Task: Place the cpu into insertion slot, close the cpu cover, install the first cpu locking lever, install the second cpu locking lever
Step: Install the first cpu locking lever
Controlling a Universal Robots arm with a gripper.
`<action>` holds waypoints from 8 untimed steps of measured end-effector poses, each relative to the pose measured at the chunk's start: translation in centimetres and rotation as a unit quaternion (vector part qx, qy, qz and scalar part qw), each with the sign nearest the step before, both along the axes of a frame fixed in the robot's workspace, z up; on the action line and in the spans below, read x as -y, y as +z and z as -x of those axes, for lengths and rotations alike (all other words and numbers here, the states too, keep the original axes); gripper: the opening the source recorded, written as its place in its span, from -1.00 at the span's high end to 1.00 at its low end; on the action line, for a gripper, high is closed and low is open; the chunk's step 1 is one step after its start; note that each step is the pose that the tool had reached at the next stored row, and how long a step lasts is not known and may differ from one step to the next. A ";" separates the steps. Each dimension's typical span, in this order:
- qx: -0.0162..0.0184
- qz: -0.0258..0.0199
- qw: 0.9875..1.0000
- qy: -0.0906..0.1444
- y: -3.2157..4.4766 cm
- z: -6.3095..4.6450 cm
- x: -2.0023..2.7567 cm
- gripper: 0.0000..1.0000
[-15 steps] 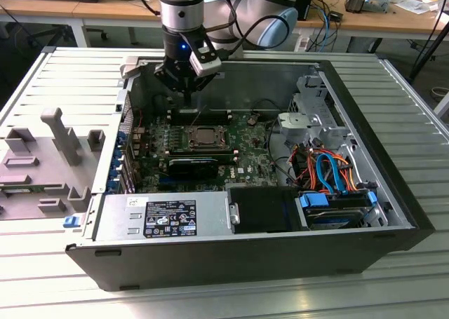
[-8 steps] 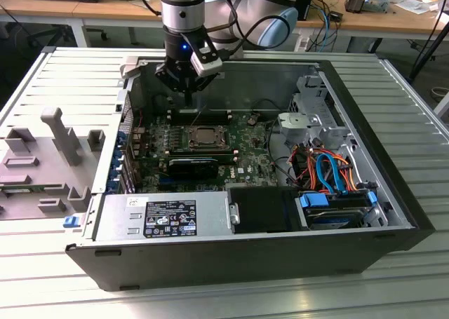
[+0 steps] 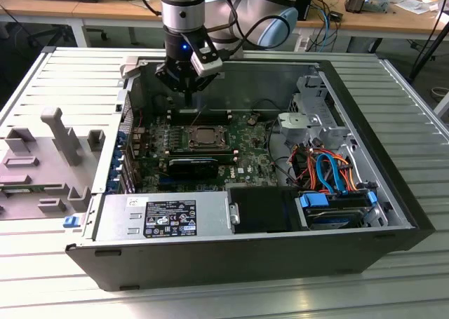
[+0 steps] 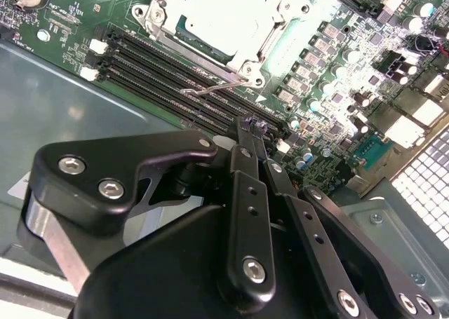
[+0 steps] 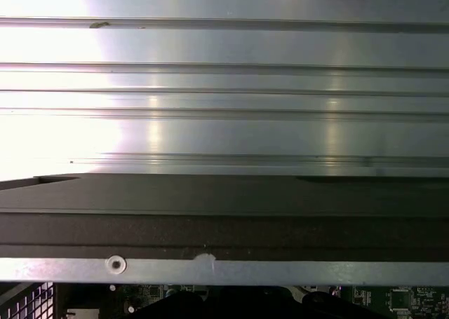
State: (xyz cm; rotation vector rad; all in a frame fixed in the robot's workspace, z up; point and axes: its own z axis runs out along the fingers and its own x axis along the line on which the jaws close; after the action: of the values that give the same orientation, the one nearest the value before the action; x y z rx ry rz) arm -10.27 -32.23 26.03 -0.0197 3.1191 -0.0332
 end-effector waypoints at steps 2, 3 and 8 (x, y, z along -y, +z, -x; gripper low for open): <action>0.000 0.000 1.000 0.000 -0.25 0.0 0.23 0.79; 0.000 -0.004 1.000 0.000 -0.30 0.0 0.44 0.79; 0.000 -0.028 1.000 0.000 -0.61 0.0 1.23 0.79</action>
State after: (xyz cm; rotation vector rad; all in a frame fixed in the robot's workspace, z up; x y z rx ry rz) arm -10.26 -33.46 25.43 -0.0199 3.1184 0.0540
